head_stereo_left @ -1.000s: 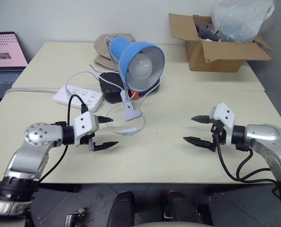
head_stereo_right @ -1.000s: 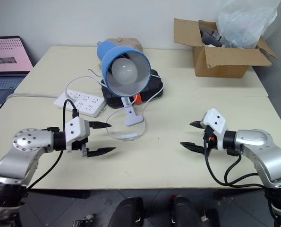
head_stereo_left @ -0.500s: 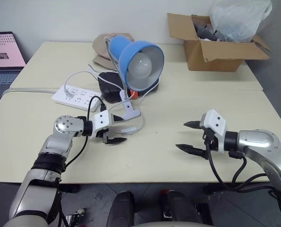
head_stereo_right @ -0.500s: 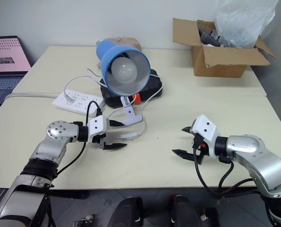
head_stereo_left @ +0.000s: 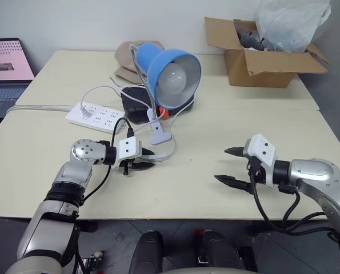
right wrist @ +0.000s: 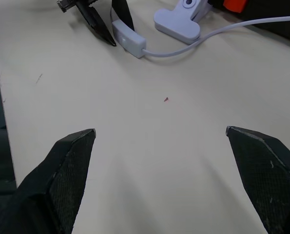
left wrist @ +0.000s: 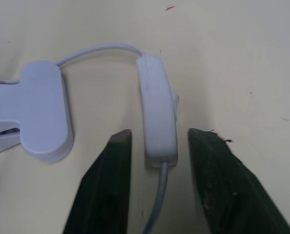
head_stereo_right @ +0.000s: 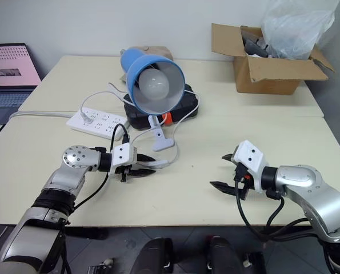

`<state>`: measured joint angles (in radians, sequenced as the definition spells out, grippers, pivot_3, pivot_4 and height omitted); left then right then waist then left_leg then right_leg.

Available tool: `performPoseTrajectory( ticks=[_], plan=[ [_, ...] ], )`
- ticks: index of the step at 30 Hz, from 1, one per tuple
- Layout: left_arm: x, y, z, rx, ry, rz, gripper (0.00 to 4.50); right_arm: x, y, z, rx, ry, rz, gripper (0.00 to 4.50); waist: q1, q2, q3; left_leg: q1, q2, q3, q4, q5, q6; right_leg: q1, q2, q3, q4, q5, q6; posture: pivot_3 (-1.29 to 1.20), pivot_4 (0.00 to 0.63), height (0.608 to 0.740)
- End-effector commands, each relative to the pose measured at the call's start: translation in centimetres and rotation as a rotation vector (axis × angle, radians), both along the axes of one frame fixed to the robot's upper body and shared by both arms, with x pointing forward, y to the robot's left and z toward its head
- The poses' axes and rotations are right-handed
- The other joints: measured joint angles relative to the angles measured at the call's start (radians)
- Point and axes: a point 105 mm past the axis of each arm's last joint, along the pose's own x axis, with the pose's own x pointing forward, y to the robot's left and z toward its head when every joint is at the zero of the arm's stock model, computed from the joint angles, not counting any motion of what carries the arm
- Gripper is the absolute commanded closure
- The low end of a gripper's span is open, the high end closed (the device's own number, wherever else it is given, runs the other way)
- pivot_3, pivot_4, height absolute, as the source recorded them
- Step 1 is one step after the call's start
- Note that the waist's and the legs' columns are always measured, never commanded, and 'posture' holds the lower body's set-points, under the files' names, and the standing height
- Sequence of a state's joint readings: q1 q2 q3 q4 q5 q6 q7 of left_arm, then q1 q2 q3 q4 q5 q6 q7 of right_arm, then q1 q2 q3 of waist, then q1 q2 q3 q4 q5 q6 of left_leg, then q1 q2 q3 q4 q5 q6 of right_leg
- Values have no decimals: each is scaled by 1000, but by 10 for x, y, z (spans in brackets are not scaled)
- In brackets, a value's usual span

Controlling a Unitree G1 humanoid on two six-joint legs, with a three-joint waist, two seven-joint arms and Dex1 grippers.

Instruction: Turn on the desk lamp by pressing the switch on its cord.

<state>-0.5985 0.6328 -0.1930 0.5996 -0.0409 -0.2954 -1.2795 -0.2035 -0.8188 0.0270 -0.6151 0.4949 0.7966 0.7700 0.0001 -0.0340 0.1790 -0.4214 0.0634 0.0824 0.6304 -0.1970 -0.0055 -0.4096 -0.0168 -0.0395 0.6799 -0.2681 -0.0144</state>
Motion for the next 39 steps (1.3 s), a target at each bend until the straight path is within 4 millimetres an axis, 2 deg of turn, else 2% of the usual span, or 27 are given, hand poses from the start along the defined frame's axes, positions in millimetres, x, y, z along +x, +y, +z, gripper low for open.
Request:
performPoseTrajectory(
  ticks=[1,3,11,16,20,26,39],
  plan=[
    [-5,-5,5,41,-9,-66,3778,-4,2,15,10,-57,41,0,0,0,0,0,0,0,0,0,0,0,0,0,0,0,0,0,150,740],
    [-9,-11,11,33,3,-95,4089,-6,4,22,21,-70,68,0,-1,0,0,0,0,0,0,0,0,0,0,0,0,0,0,0,150,740],
    [-13,-57,52,-68,-25,-145,4093,-2,19,45,23,-58,156,0,-2,0,0,-1,0,0,0,0,0,0,0,0,0,0,0,0,150,740],
    [-19,-75,58,-56,-39,-166,4093,9,43,44,-14,-32,196,0,-7,0,0,0,0,0,0,0,0,0,1,1,0,0,0,0,150,740],
    [-20,-80,59,-54,-34,-152,4093,14,62,42,-28,-39,245,0,-7,0,0,-1,1,0,0,0,0,-1,2,1,0,0,0,0,150,740],
    [-19,-81,59,-57,-29,-130,4093,23,74,34,-77,-52,282,0,-5,0,0,-1,0,0,0,0,0,-1,2,2,0,0,0,0,150,740],
    [-22,-83,57,-62,-28,-133,4093,39,81,19,-128,-76,296,0,-4,0,0,-1,1,0,0,0,0,-1,2,1,0,0,0,0,150,740]
  ],
)
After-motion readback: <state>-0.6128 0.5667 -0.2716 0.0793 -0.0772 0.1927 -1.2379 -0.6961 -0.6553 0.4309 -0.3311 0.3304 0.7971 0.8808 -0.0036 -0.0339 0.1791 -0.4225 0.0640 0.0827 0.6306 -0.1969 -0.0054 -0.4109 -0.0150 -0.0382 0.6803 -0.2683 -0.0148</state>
